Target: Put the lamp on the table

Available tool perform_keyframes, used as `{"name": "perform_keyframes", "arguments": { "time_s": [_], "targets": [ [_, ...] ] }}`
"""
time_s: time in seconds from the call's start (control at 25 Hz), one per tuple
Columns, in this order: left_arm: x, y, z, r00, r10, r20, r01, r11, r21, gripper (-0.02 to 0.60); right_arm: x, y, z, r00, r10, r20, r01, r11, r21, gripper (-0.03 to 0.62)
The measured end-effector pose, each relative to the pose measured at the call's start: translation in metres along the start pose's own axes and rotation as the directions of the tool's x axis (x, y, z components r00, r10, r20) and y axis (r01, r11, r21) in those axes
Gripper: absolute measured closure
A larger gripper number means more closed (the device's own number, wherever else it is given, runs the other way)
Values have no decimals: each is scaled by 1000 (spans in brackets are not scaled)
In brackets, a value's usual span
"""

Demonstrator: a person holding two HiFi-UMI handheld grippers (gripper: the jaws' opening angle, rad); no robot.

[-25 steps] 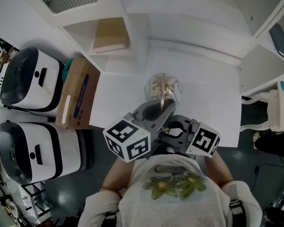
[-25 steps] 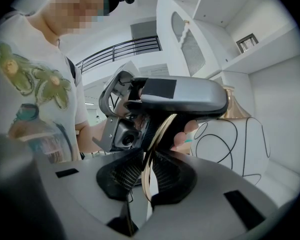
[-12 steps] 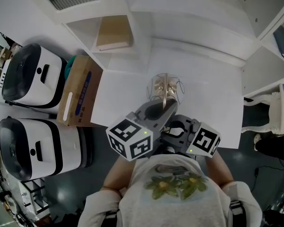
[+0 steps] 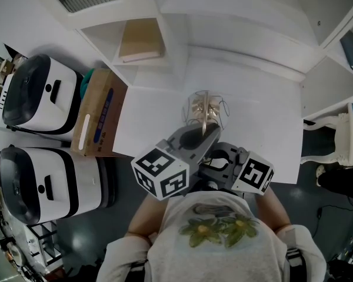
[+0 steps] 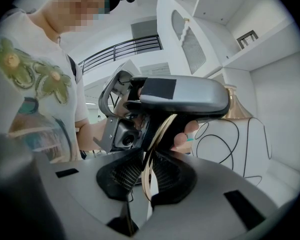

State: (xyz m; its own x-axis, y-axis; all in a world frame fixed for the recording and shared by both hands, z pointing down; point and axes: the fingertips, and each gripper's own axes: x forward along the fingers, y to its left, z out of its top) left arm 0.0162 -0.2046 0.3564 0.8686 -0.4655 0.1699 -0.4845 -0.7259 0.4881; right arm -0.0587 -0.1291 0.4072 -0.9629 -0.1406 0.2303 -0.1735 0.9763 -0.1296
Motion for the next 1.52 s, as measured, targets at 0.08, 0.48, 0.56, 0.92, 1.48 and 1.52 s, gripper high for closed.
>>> {"name": "perform_keyframes", "arguments": {
  "time_s": [0.08,0.48,0.56,0.92,1.48,1.52],
  "targets": [
    [0,-1,0,1000,-5,-1,5,1000,1,534,0,0,0,1000,1,-1,-1,1000,0,522],
    [0,-3,-3,1000,-9,5,9,1000,18,534,0,2,-2,1000,7,-2,-7,1000,-2,520],
    [-1,-3,-3,1000,-16,7,16,1000,18,534,0,3,-2,1000,8,1,-8,1000,-1,521],
    [-3,-6,-6,1000,-20,11,19,999,26,534,1,6,-5,1000,10,-4,-10,1000,-6,521],
    [-8,-9,-12,1000,1,22,-2,999,45,534,2,13,-9,1000,-3,-6,2,1000,-15,522],
    [-9,-9,-12,1000,2,22,-3,999,46,534,2,14,-9,1000,-3,-4,3,1000,-14,522]
  ]
}}
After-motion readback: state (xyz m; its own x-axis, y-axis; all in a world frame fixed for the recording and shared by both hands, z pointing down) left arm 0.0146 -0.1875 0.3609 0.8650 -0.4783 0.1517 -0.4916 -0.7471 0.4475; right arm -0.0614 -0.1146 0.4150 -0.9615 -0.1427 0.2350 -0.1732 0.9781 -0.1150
